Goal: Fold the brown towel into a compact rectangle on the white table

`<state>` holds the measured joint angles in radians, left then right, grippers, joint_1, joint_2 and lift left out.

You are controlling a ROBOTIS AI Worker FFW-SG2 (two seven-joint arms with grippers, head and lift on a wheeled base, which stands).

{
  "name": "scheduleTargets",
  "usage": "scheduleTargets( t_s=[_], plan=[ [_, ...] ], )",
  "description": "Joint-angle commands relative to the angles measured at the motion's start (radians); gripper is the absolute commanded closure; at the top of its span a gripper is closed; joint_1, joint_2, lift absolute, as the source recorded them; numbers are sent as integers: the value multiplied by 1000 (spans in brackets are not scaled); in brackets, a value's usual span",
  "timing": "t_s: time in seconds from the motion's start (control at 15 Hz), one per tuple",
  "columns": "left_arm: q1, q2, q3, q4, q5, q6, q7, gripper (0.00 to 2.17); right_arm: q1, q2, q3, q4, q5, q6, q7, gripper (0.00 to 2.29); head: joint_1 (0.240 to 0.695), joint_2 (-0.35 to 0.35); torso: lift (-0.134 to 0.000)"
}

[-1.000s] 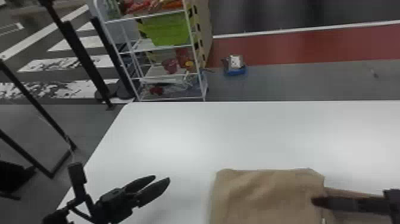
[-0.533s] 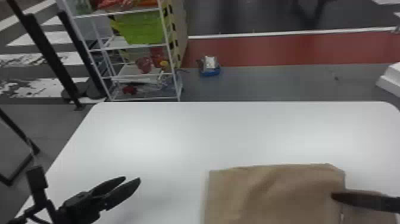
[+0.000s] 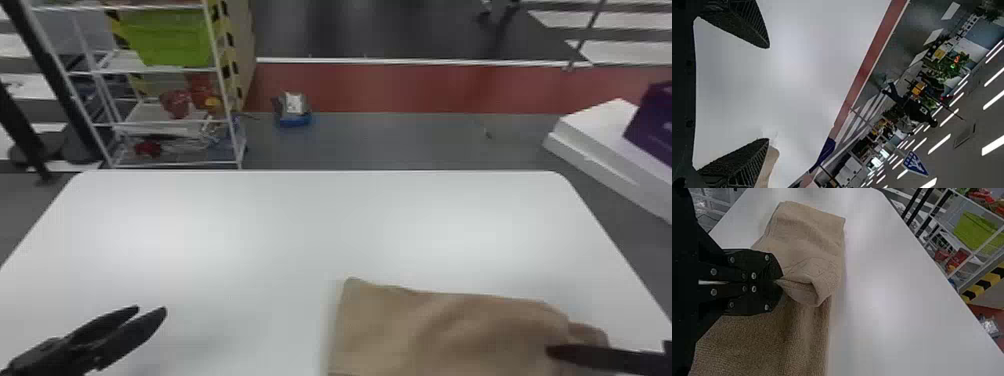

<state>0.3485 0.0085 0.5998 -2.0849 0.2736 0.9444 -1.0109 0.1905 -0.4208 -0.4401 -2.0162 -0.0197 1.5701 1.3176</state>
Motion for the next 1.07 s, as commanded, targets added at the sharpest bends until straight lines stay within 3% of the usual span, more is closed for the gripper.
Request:
scheduleTargets(
  t_s=[0.0,0.2,0.33,0.47,0.53,0.73,1.0],
  plan=[
    [0,1,-5,0,-2,0,0,29,-2,-3,38,51,43,2,0,1234,695,-55,-124],
    [0,1,-6,-1,-4,0,0,29,-11,-1,41,11,40,2,34,1237,695,-66,-124],
    [0,2,-5,0,-4,0,0,29,0,-3,-31,-107,0,2,49,1237,695,-50,-124],
    [-2,2,-3,0,-4,0,0,29,73,-15,-158,-210,-85,2,49,1237,695,-48,-124],
    [-3,4,-5,0,-4,0,0,29,109,-18,-198,-223,-86,2,49,1237,695,-58,-124],
    [-13,4,-14,9,-5,0,0,29,179,-32,-258,-164,-60,2,49,1237,695,-105,-124],
    [-13,1,-41,17,-11,0,0,29,119,-27,-152,-13,32,2,49,1234,695,-191,-124]
  ],
)
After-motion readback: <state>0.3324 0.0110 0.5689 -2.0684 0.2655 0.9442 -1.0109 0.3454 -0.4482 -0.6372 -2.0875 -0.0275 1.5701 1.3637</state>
